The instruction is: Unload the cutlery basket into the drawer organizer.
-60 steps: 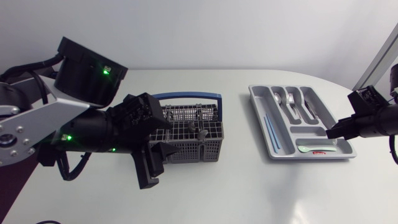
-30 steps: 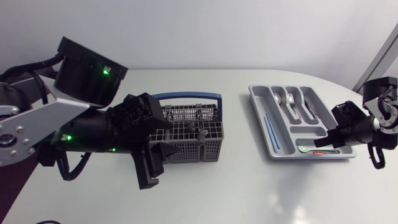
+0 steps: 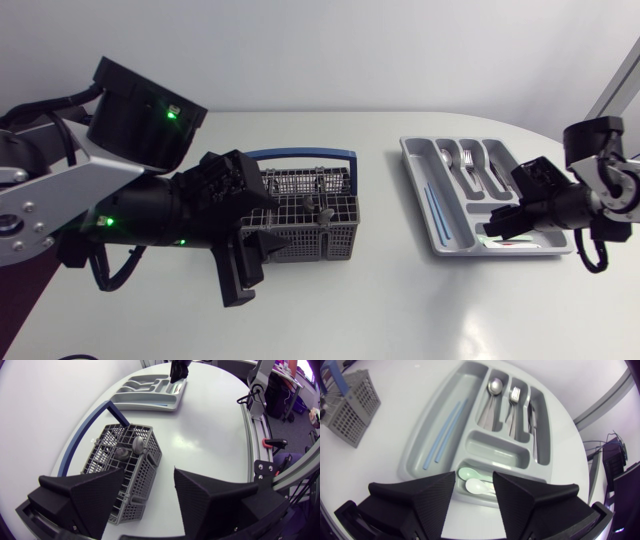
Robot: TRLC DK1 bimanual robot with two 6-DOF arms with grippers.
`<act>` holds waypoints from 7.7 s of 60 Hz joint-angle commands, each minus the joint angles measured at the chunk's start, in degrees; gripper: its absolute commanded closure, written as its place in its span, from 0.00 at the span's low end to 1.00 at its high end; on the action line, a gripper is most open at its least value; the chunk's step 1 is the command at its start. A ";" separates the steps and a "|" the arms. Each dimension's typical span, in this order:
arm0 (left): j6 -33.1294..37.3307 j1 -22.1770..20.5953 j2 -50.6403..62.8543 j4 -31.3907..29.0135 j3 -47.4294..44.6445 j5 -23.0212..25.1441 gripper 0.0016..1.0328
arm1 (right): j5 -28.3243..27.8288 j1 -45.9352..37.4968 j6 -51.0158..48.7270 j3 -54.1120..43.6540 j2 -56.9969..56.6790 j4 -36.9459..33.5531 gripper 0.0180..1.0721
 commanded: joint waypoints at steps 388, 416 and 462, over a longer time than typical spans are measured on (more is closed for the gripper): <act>-8.06 4.04 2.51 -7.30 2.28 5.35 0.05 | -8.40 -7.46 31.43 4.54 13.13 -6.02 0.94; -7.98 5.62 -0.21 -7.82 0.35 5.27 0.05 | -4.01 -0.25 36.80 8.23 9.61 -7.77 0.16; -8.33 5.35 -3.02 -3.08 -5.63 1.84 0.05 | -28.79 30.86 31.52 13.15 2.93 1.28 0.16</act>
